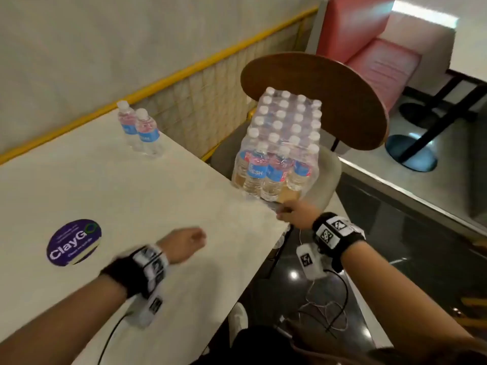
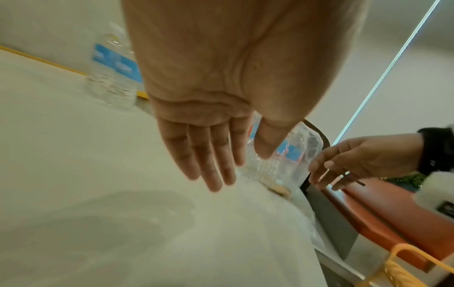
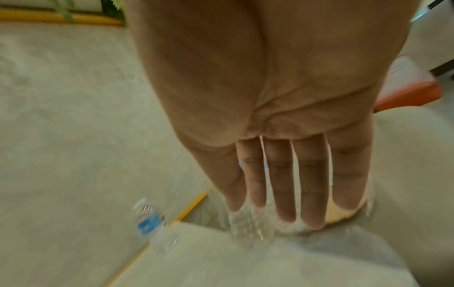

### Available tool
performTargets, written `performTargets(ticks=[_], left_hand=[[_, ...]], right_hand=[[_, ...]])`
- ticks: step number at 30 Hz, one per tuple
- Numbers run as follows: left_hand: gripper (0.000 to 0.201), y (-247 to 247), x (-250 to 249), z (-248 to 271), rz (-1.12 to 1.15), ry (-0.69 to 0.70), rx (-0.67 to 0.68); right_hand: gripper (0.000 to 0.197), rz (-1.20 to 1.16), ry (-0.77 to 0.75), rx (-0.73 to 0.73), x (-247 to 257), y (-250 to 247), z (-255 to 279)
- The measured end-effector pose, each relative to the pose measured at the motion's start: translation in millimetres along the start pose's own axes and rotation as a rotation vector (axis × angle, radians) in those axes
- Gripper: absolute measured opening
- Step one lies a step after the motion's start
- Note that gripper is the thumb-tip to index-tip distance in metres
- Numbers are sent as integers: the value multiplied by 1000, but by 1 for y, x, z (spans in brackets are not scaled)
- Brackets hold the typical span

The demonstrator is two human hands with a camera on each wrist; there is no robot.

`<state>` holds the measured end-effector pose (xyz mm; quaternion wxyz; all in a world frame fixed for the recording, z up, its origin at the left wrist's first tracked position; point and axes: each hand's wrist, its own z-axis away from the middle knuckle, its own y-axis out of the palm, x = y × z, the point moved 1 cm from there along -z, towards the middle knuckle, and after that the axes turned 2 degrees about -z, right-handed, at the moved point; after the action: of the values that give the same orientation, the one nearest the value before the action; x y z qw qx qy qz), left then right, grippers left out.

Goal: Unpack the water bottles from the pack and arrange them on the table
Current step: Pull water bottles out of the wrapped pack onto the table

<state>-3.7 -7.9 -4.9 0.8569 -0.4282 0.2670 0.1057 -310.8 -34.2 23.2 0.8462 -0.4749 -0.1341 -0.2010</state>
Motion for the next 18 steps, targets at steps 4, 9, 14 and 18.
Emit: performTargets(ticks=[4, 9, 14, 18], left_hand=[[38, -36, -75, -74, 118, 55, -207], [48, -52, -136, -126, 195, 234, -304], [70, -50, -141, -166, 105, 151, -322], [59, -47, -139, -178, 104, 146, -380]], right_hand=[[45, -325, 87, -194, -14, -32, -33], [71, -584, 83, -296, -12, -41, -64], [48, -734, 75, -316, -8, -34, -88], [65, -701, 12, -344, -5, -28, -87]])
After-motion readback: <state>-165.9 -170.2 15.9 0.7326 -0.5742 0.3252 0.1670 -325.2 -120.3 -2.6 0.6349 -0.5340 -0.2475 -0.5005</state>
